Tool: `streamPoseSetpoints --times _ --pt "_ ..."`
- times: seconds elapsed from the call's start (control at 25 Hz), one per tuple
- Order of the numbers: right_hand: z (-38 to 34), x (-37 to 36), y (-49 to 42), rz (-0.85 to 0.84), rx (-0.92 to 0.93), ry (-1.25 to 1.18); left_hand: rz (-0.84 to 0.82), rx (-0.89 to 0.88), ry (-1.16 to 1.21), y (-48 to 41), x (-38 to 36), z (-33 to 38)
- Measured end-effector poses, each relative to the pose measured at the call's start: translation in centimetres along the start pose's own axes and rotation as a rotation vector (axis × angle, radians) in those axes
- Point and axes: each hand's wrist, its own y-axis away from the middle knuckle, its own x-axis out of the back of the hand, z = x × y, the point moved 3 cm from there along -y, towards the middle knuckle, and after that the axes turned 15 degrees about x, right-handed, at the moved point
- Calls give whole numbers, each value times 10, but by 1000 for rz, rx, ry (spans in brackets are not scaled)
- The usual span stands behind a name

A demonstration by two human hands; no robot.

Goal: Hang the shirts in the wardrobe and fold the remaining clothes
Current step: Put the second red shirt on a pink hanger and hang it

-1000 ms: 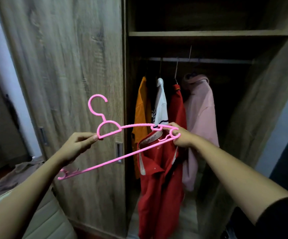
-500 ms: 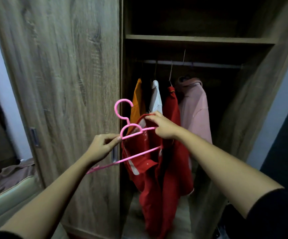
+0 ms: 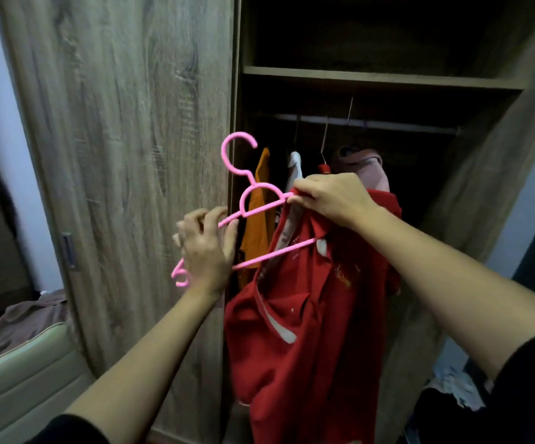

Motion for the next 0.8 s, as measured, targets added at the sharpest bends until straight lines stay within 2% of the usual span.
streamPoseSetpoints --times 0.04,0.08,0.12,0.2,0.28,0.32,0.36,0.44,0.52,0.8 --pt "3 0 1 24 -33 11 -4 -65 -10 18 -7 6" --pt "6 1 3 41 -74 7 -81 -115 -53 41 -15 13" --pt "9 2 4 51 -110 -5 -213 -84 -139 67 -23 18" --pt "16 5 5 62 -141 -13 -500 201 -307 104 -41 9" --pt "23 9 11 62 -135 -5 -732 560 -258 109 -58 -10" --pt "27 11 18 64 -117 23 -823 617 -138 103 -65 -17" --pt "31 12 28 70 -90 64 -907 597 -1 93 -70 -23" --pt "40 11 53 88 -62 118 -966 546 81 68 -72 -41" --pt "46 6 77 99 -92 68 -986 642 126 48 -67 -60" --pt "38 -19 130 196 -115 -7 -854 778 322 -6 -56 -78"
